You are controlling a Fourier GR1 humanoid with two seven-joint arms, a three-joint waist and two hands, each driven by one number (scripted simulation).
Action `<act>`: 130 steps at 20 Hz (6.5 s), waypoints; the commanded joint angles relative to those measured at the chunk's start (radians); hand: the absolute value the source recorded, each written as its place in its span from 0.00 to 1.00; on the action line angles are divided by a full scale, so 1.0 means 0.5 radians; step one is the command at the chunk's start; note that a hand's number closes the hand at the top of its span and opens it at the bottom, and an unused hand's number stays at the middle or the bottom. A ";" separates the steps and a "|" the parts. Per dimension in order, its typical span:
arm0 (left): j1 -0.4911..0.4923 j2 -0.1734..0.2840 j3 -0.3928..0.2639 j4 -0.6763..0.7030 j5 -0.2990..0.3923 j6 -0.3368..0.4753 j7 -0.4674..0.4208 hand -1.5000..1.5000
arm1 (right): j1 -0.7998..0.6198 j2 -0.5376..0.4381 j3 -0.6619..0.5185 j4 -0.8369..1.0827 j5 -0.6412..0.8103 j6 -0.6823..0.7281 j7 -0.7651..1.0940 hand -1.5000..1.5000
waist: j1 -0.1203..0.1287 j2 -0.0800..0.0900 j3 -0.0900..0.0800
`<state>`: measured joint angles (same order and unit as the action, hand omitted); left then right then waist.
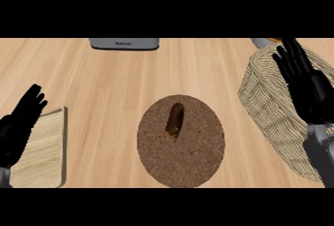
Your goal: Pick the sweet potato from the placemat and place it in the basket
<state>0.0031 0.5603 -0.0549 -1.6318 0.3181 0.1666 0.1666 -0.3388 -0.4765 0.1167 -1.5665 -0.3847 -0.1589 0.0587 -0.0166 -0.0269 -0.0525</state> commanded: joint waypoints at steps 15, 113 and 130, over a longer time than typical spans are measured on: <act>-0.416 -0.155 -0.131 0.351 -0.009 -0.115 0.076 0.50 | -1.015 0.757 1.343 0.896 1.406 -0.160 0.317 0.00 | 0.201 0.096 0.100; -0.477 -0.525 0.246 0.585 -0.430 -0.315 0.052 0.50 | -0.941 0.953 0.922 1.503 2.179 0.907 1.239 0.00 | 0.051 0.062 0.105; -0.484 -0.504 0.299 0.510 -0.417 -0.391 0.115 0.50 | -1.006 0.953 0.675 1.457 2.036 0.118 1.952 1.00 | 0.118 0.057 0.111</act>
<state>-0.2356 0.2957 0.0903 -1.3642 0.1018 -0.0171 0.2105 -0.8276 -0.0032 0.5590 -0.8353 0.6477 0.1201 0.8713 0.0281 0.0006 0.0007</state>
